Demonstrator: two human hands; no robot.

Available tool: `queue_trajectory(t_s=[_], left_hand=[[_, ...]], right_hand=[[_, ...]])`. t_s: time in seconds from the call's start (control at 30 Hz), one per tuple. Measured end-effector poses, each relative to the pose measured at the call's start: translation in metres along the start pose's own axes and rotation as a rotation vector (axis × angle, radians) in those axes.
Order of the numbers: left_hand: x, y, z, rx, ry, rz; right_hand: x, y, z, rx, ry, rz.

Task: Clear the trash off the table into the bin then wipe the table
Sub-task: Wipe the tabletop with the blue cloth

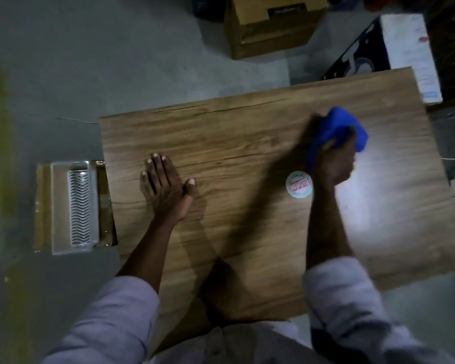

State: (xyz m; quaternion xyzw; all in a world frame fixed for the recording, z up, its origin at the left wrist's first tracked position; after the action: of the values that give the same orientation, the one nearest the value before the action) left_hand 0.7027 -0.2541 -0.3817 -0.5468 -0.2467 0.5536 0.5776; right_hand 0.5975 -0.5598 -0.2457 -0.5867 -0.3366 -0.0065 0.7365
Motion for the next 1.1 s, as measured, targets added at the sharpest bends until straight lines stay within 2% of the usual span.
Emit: queue_trajectory(t_s=[0.03,0.07,0.1,0.17,0.23,0.3,0.37,0.43,0.53,0.57,0.6,0.63,0.7,0.77,0.8,0.83,0.9,1.0,1.03,1.1], left_hand=[[0.001,-0.004,0.000,-0.032,-0.007,-0.012],[0.002,-0.001,-0.001,-0.048,0.003,-0.033],[0.001,-0.001,0.001,-0.066,0.000,-0.037],[-0.004,0.000,0.003,-0.072,-0.019,0.004],[-0.016,0.001,0.009,-0.086,0.006,0.053],[-0.039,0.004,0.022,-0.081,0.148,0.036],[-0.068,0.012,0.044,-0.070,0.315,0.008],[-0.097,0.026,0.068,-0.010,0.431,0.030],[-0.125,0.044,0.100,0.070,0.518,0.073],[-0.130,0.047,0.108,0.084,0.525,0.113],[-0.134,0.046,0.115,0.084,0.517,0.173],[-0.137,0.042,0.121,0.065,0.488,0.261],[-0.136,0.024,0.128,-0.045,0.370,0.448],[-0.116,0.003,0.134,-0.238,0.194,0.574],[-0.100,-0.003,0.140,-0.319,0.105,0.616],[-0.084,-0.004,0.145,-0.371,0.031,0.619],[-0.061,0.002,0.155,-0.383,0.015,0.501],[-0.062,0.024,0.174,-0.269,0.182,0.384],[-0.068,0.029,0.180,-0.233,0.215,0.378],[-0.079,0.036,0.189,-0.176,0.239,0.372]], right_hand=[[0.001,-0.003,0.013,-0.025,0.008,-0.010],[0.009,0.002,0.029,-0.054,-0.062,-0.009],[0.027,0.025,0.053,0.021,-0.239,0.053],[0.054,0.090,0.108,0.334,-0.542,0.254],[0.052,0.114,0.121,0.412,-0.568,0.333],[0.015,0.097,0.096,0.351,-0.454,0.295],[-0.054,0.070,0.057,0.255,-0.296,0.313],[-0.140,0.022,0.017,0.112,0.017,0.340],[-0.226,-0.048,0.016,-0.043,0.514,0.172],[-0.232,-0.061,0.023,-0.102,0.592,0.142],[-0.224,-0.067,0.030,-0.151,0.585,0.141],[-0.200,-0.065,0.039,-0.199,0.483,0.138],[-0.120,-0.037,0.075,-0.151,0.088,0.091],[-0.046,0.018,0.139,0.069,-0.396,0.238],[-0.031,0.042,0.170,0.172,-0.541,0.317],[-0.032,0.058,0.190,0.252,-0.598,0.373],[-0.066,0.067,0.197,0.292,-0.552,0.424],[-0.150,0.035,0.172,0.178,-0.412,0.472],[-0.185,0.015,0.159,0.152,-0.295,0.465],[-0.252,-0.035,0.133,0.070,0.063,0.390]])
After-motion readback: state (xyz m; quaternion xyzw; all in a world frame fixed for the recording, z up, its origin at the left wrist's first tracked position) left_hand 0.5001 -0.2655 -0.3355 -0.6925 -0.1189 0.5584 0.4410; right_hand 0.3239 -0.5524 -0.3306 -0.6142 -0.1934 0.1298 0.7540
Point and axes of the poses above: each hand's wrist, its own z-axis away from the middle knuckle, its own y-axis out of the palm, x = y × z, the point moved 9 cm from there along -z, towards the middle knuckle, and after that the axes turned 4 degrees about z, right-handed, at the moved point
